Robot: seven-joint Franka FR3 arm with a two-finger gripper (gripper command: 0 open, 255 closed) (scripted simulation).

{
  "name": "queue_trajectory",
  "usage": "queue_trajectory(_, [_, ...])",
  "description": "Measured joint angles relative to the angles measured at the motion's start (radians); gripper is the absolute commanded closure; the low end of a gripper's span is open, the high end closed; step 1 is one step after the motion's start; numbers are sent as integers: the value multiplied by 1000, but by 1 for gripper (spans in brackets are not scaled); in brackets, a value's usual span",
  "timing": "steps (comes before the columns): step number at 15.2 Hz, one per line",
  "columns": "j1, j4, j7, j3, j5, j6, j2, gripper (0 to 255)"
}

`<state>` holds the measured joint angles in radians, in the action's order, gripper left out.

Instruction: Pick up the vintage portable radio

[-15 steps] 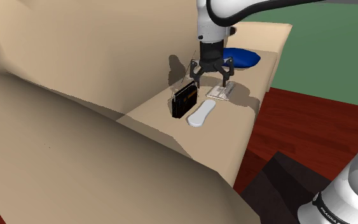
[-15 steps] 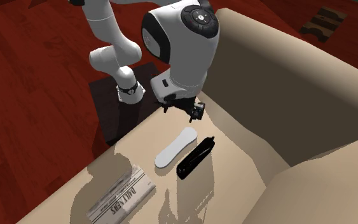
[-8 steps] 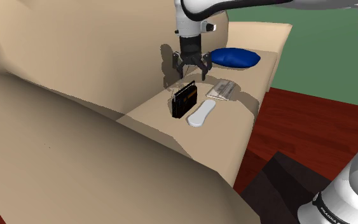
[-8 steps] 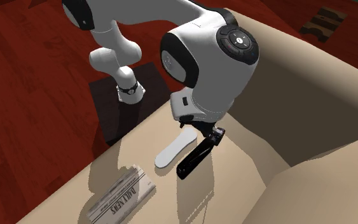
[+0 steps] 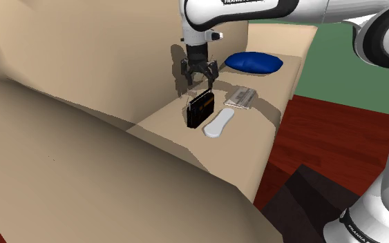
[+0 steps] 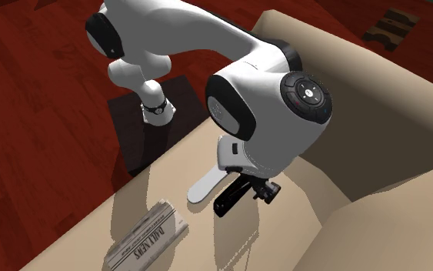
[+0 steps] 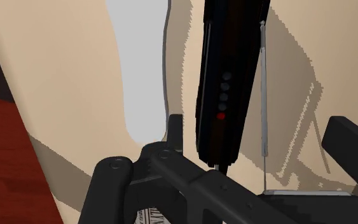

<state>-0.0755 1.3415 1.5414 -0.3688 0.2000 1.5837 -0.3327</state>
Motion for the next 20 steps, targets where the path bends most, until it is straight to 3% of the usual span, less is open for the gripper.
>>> queue_trajectory(3, [-4, 46, 5, 1, -2, 39, 7, 0])
queue_trajectory(4, [-6, 56, 4, 1, -3, 47, 9, 255])
queue_trajectory(14, [-7, 64, 5, 1, -3, 55, 11, 255])
queue_trajectory(20, [1, -14, 0, -1, 0, -15, 1, 255])
